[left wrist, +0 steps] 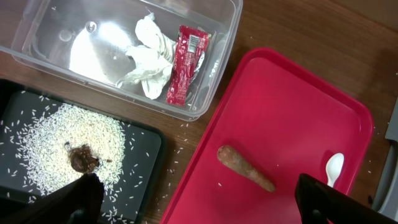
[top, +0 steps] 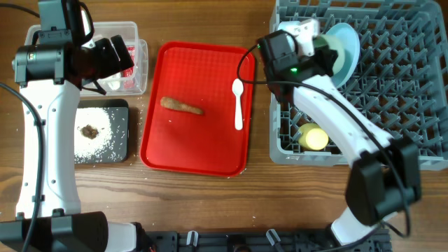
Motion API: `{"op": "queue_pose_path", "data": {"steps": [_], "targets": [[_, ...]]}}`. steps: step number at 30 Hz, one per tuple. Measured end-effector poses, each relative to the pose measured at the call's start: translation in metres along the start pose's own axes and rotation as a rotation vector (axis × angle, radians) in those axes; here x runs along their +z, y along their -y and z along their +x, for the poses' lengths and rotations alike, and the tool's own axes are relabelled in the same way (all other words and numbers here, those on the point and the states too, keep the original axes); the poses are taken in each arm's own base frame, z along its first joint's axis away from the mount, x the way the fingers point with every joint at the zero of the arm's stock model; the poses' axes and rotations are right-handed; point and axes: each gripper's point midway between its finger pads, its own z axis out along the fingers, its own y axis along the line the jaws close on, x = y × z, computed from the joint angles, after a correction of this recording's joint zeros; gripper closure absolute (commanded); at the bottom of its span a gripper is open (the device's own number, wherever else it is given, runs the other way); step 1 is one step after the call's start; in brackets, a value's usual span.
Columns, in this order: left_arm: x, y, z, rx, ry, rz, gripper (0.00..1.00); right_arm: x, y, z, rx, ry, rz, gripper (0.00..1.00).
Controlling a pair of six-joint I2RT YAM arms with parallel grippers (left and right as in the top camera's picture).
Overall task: Sort waste into correct bins and load items into the dishwasher rack
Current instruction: 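Carry the mint-green bowl into the dish rack and release it, then grasp the white spoon on the red tray with the right gripper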
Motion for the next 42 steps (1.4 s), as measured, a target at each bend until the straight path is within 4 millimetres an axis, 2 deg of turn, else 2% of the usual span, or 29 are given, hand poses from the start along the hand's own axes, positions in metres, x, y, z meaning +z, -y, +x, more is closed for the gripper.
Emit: {"op": "queue_pose_path", "data": {"steps": [1,6,9,12,13,15,18,23,25,27,29,32,35,38,40,42], "targets": [[0.0,0.0,0.0,0.0,0.0,0.0,0.0,0.005,-0.012,0.004,-0.055,-0.015,0.001,0.96],[0.0,0.0,0.0,0.0,0.0,0.0,0.0,0.008,-0.013,0.007,-0.097,-0.023,0.059,0.96],[0.0,0.0,0.0,0.0,0.0,0.0,0.0,0.002,-0.017,0.007,-0.117,-0.014,0.052,0.96],[0.0,0.0,0.0,0.0,0.0,0.0,0.0,-0.011,-0.029,0.008,-0.179,0.002,0.018,0.95],[0.0,0.0,0.0,0.0,0.0,0.0,0.0,-0.017,-0.032,0.009,-0.211,0.009,0.013,0.76],[0.0,0.0,0.0,0.0,0.0,0.0,0.0,-0.027,-0.039,0.01,-0.254,0.025,-0.008,0.59],[0.0,0.0,0.0,0.0,0.0,0.0,0.0,-0.033,-0.051,0.015,-0.311,0.026,-0.046,0.43],[0.0,0.0,0.0,0.0,0.0,0.0,0.0,-0.039,-0.073,0.027,-0.367,0.004,-0.168,0.2],[0.0,0.0,0.0,0.0,0.0,0.0,0.0,-0.043,-0.08,0.028,-0.354,0.0,-0.239,0.12],[0.0,0.0,0.0,0.0,0.0,0.0,0.0,-0.051,-0.079,0.026,-0.321,0.01,-0.316,0.08],[0.0,0.0,0.0,0.0,0.0,0.0,0.0,-0.064,-0.068,0.017,-0.251,0.039,-0.398,0.07],[0.0,0.0,0.0,0.0,0.0,0.0,0.0,-0.093,-0.045,-0.008,-0.103,0.126,-0.55,0.07],[0.0,0.0,0.0,0.0,0.0,0.0,0.0,-0.114,-0.035,-0.02,-0.033,0.183,-0.666,0.07],[0.0,0.0,0.0,0.0,0.0,0.0,0.0,-0.127,-0.049,-0.02,-0.038,0.19,-0.779,0.07],[0.0,0.0,0.0,0.0,0.0,0.0,0.0,-0.139,-0.06,-0.024,-0.029,0.209,-0.872,0.21],[0.0,0.0,0.0,0.0,0.0,0.0,0.0,-0.153,-0.069,-0.029,-0.015,0.232,-0.966,0.22]]}}
